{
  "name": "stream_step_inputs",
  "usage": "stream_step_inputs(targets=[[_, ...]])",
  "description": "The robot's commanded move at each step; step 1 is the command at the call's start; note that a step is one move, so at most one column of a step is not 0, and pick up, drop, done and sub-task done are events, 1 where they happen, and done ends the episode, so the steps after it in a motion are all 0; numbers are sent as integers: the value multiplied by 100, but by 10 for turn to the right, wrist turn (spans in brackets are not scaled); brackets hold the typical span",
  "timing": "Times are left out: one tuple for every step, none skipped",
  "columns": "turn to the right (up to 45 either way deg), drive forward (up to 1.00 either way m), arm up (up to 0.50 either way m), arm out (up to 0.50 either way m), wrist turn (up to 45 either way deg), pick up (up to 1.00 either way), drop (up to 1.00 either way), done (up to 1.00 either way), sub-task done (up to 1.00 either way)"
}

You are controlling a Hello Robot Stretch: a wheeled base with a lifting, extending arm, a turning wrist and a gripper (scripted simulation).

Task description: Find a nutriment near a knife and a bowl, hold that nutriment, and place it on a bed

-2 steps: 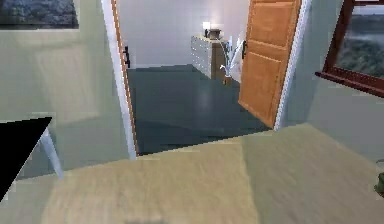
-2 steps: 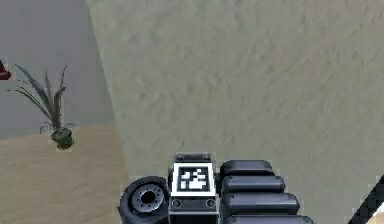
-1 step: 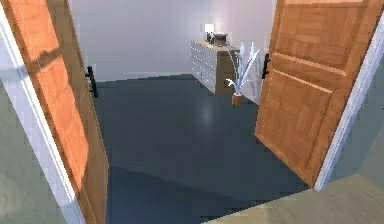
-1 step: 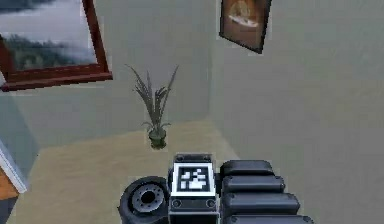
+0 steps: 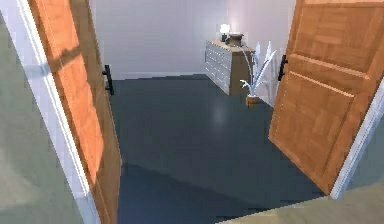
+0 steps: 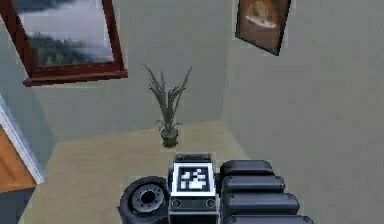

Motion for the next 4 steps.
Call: stream_step_inputs(targets=[[0,80,0,0,0,0,0,0,0],[-120,0,0,0,0,0,0,0,0],[0,80,0,0,0,0,0,0,0],[60,0,0,0,0,0,0,0,0]])
